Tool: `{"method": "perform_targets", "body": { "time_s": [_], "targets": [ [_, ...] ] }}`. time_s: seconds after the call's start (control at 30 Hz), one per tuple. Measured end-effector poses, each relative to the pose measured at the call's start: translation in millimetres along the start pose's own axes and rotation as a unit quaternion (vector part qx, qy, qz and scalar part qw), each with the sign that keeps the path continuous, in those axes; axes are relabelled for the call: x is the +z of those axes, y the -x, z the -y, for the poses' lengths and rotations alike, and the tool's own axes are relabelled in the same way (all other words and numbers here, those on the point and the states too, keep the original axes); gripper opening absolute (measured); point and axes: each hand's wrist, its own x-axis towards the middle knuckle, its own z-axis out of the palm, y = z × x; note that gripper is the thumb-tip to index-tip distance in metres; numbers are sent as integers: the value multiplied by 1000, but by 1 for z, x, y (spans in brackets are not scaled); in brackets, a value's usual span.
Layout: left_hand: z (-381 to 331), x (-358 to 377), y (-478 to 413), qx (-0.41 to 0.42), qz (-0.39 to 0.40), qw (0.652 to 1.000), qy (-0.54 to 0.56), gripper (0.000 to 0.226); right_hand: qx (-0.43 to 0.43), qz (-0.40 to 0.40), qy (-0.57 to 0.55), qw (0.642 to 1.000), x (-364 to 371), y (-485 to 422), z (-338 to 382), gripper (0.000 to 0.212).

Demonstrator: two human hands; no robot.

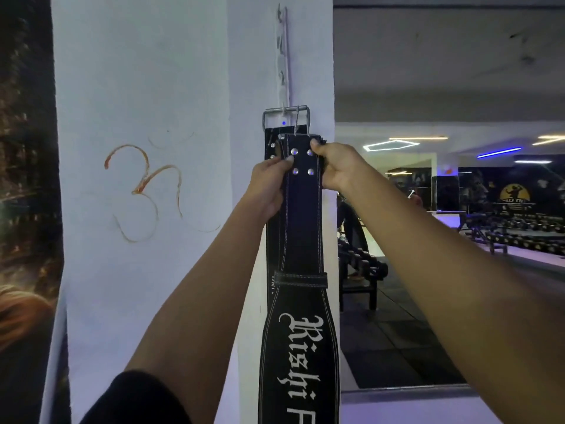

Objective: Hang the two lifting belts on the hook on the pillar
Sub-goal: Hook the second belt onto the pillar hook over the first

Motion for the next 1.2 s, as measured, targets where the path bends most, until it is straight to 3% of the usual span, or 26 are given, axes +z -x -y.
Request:
{"method": "perform_targets", "body": {
  "time_s": [0.17,0.3,0.47,0.53,0.57,0.67,0.8,0.87,0.97,1.2],
  "targets": [
    [-14,7,-14,-28,-57,998,10,16,-12,-9,11,1000,-1,0,-9,21],
    [-13,12,-14,-19,-69,997,15,12,-12,-29,-4,1000,2,-3,5,41],
    [-13,10,-20,9,-110,994,-1,6,-99,-139,66,983,24,-21,1,31],
    [-14,6,-25,21,-128,991,10,32,-129,-139,77,979,30,-30,-4,20],
    [-15,2,-29,31,-122,992,9,34,-131,-134,78,979,33,-31,-5,15],
    [-16,-9,-40,49,-79,996,0,10,-120,-127,52,983,35,-37,-4,20],
    [-17,-15,-56,50,-65,997,12,16,-145,-162,51,975,40,-54,0,17],
    [-19,-14,-68,57,-74,995,16,21,-169,-181,63,967,43,-63,3,25],
    [-27,-15,-91,95,-91,991,1,15,-232,-220,127,939,44,-80,9,30],
    [-41,-16,-159,181,-142,971,-64,24,-274,-200,173,925,52,-119,36,29]
  ]
}}
